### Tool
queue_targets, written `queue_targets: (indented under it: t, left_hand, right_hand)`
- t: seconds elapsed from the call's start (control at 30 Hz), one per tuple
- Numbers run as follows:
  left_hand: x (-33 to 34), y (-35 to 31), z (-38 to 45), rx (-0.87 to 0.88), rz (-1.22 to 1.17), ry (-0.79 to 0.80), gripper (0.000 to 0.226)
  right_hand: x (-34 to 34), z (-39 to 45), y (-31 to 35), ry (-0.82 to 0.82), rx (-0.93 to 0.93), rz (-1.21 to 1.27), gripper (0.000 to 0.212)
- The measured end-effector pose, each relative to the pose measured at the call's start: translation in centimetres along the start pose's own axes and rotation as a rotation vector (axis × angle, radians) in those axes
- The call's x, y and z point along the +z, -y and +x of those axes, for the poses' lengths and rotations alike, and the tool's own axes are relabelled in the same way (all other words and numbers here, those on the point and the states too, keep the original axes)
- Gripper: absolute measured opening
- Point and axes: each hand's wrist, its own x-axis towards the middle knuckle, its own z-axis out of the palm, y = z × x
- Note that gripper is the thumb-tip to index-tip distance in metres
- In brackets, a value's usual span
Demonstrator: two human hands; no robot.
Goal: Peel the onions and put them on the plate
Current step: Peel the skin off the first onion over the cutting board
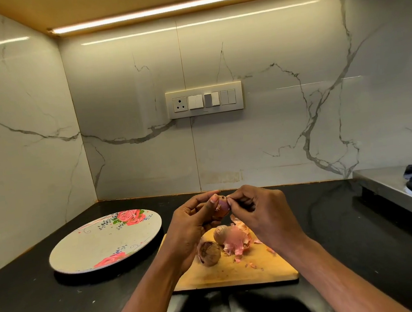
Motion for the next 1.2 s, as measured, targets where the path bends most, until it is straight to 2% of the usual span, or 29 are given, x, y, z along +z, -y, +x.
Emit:
queue_targets:
  t: [0.33, 0.5, 0.73, 1.03, 1.2]
  left_hand:
    - [-0.10, -0.09, 0.04, 0.002, 0.000, -0.014, 0.034]
    - [-0.03, -0.07, 0.01, -0.010, -0.013, -0.010, 0.031]
    - [-0.01, -0.02, 0.07, -0.034, -0.023, -0.009, 0.036]
    - [-0.03, -0.20, 0.08, -0.034, -0.060, -0.025, 0.038]
    - [-0.04, -0.31, 0.04, -0.029, -0.057, -0.015, 0.038]
  right_hand:
    - [-0.04, 0.10, 0.01, 0.028, 0.031, 0.075, 0.017]
    - [0.17, -0.03, -0.10, 0.013, 0.017, 0.011, 0.012]
    - [0.28, -0.02, -0.04, -0.010, 0.049, 0.047, 0.006]
    - [0.08, 0.13, 0.09, 0.035, 0.106, 0.155, 0.026]
    - [0.24, 0.24, -0.12, -0.005, 0.125, 0.186, 0.020]
